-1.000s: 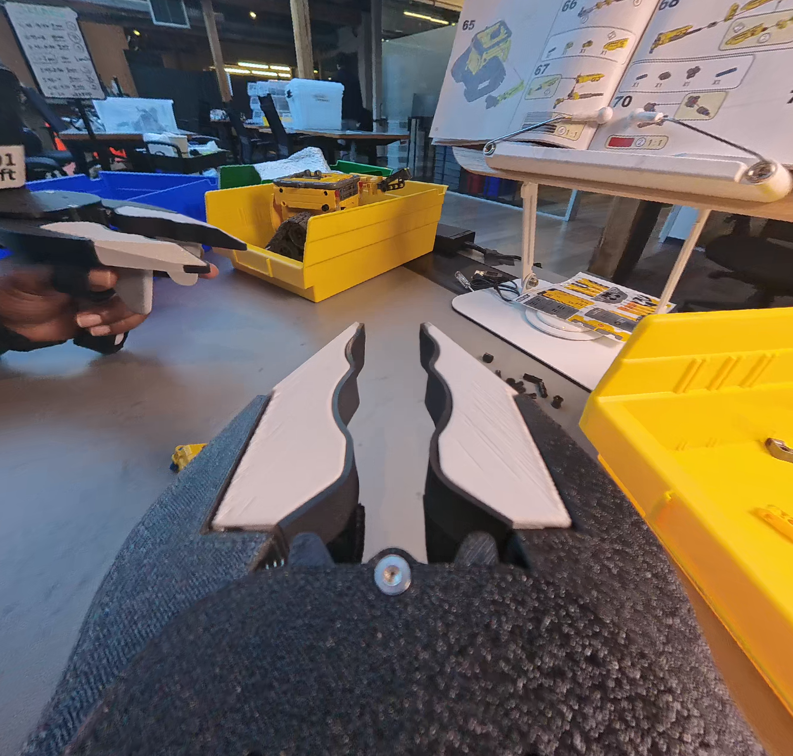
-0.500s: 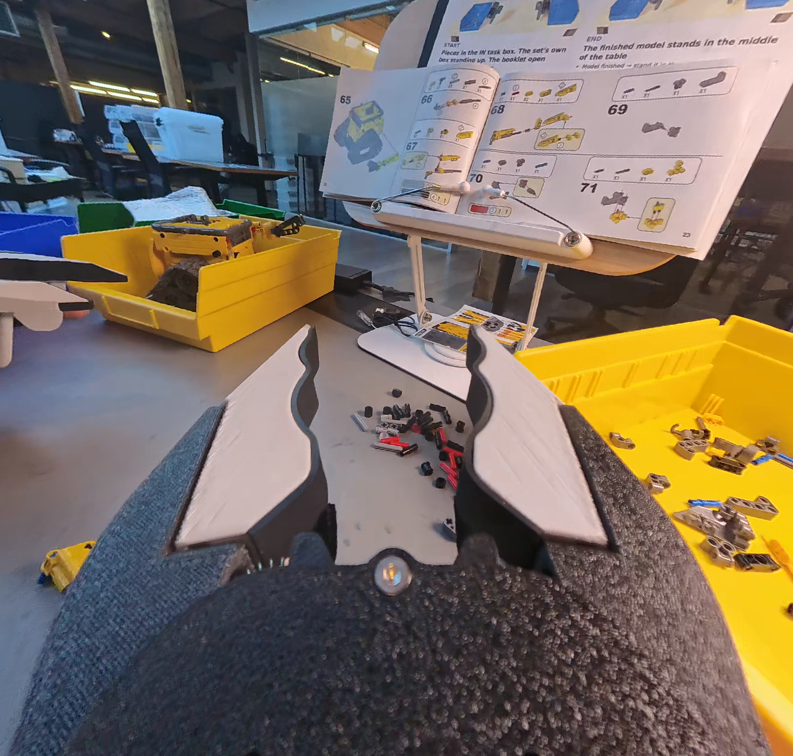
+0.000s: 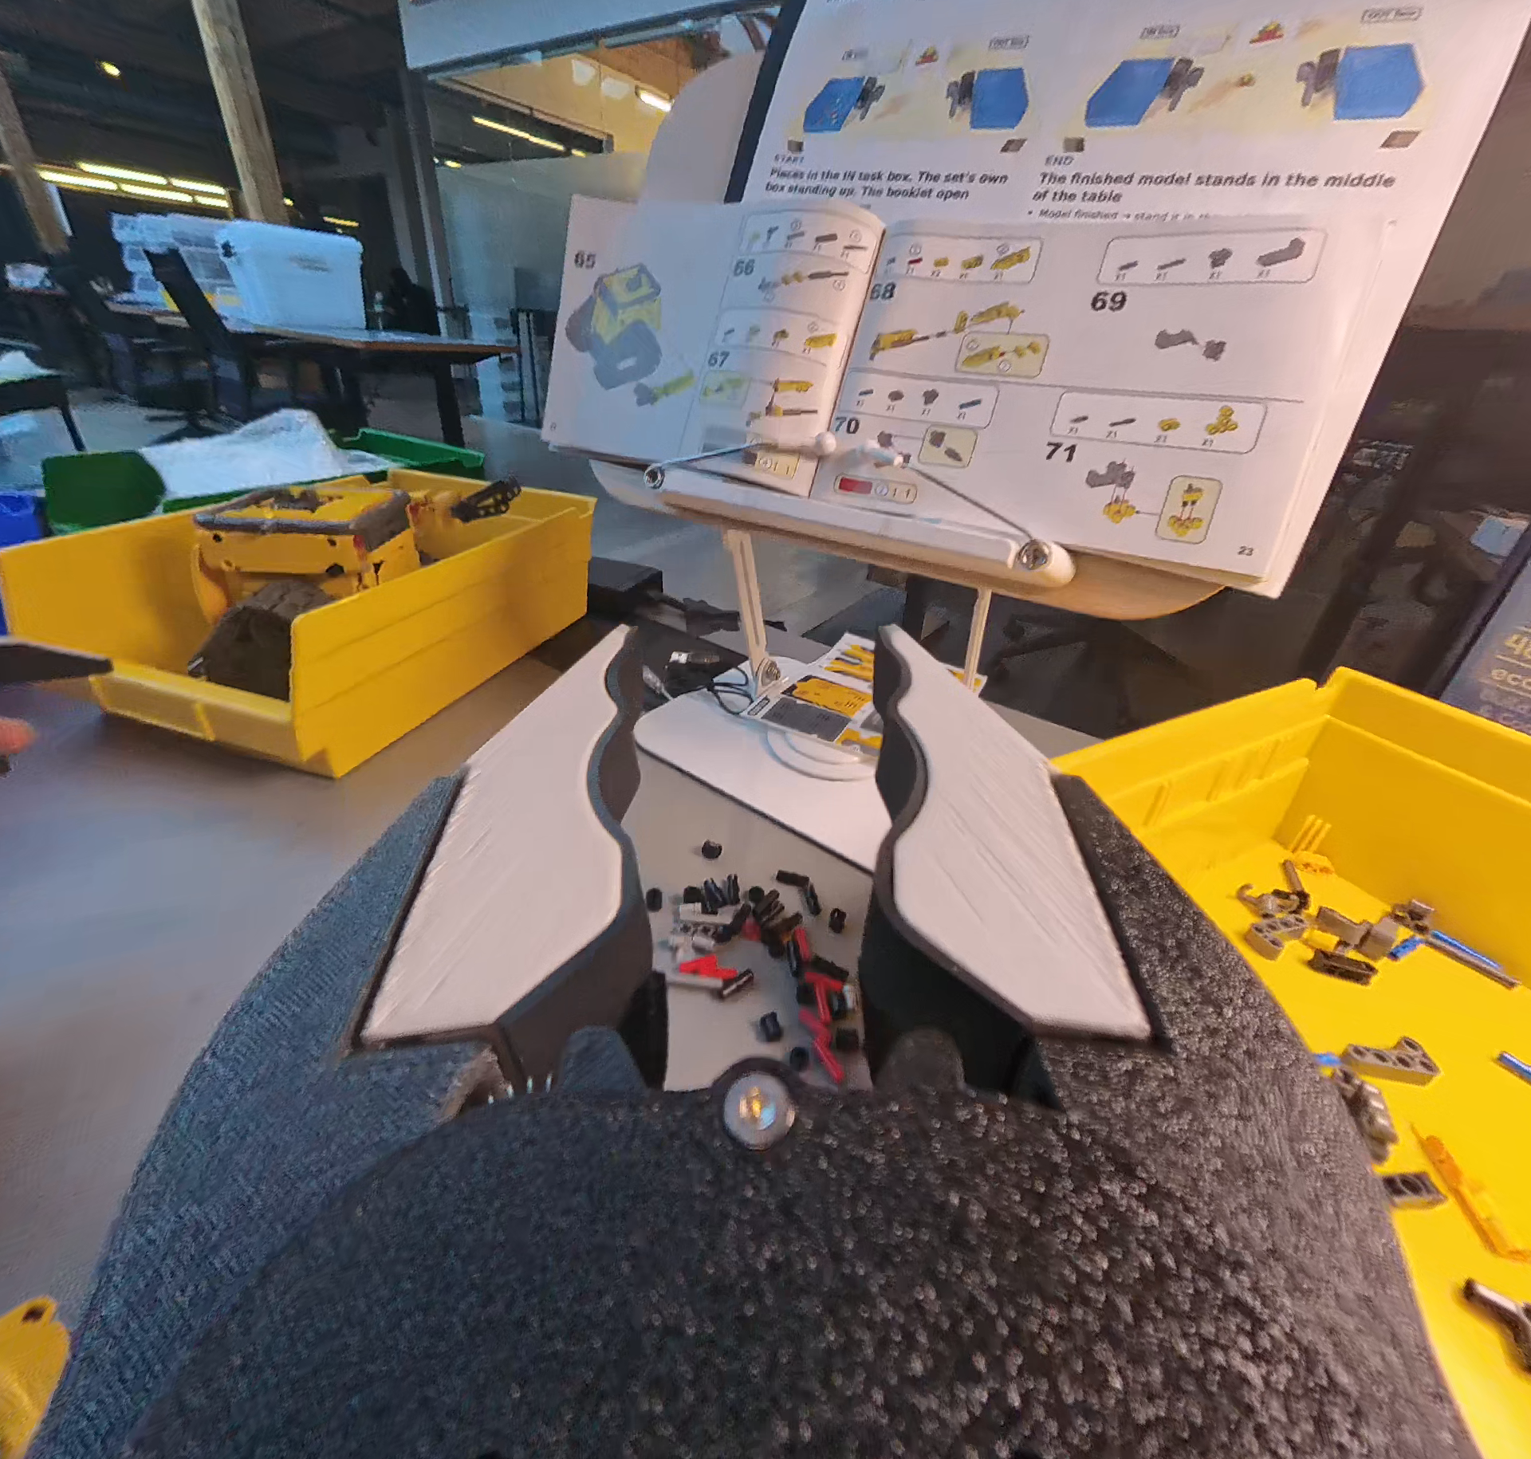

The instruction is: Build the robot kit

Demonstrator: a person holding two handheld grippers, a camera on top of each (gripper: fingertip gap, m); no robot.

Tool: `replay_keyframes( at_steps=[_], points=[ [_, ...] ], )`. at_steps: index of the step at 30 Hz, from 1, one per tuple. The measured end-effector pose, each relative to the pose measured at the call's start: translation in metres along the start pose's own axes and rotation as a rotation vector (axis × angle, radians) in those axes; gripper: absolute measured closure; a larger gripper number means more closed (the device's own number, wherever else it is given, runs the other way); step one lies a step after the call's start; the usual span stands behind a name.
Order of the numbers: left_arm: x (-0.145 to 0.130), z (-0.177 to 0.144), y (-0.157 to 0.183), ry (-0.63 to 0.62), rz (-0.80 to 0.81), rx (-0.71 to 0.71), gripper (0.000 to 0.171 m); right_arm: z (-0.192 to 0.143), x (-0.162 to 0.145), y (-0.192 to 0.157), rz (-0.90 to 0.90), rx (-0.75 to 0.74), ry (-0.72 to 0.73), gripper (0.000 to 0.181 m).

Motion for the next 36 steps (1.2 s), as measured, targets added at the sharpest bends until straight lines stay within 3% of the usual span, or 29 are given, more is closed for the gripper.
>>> replay_keyframes(
  at_steps=[8, 13, 23, 36],
  points=[
    [0.0, 0.0, 0.004, -0.003, 0.004, -0.014, 0.107, 0.06, 0.067, 0.025, -0.044, -0.023, 0.049, 0.137],
    [0.001, 0.0, 0.003, -0.004, 0.003, -0.017, 0.108, 0.109, 0.087, 0.043, -0.106, -0.055, 0.033, 0.152],
    [0.005, -0.003, -0.001, 0.01, 0.001, -0.007, 0.108, 0.167, 0.077, 0.061, -0.093, -0.102, -0.014, 0.164],
    [0.005, -0.003, -0.003, 0.008, 0.002, -0.007, 0.108, 0.198, 0.081, 0.051, -0.146, -0.095, -0.041, 0.181]
  ],
)
Point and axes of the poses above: each gripper's, where its closed fingertips meet, z out along the fingers, x out of its top, y = z × x across the jaws, the point moved 1 cm from there along -z, back along the fingers, and after that the axes turned 2 degrees about -y, right-handed, at the moved point
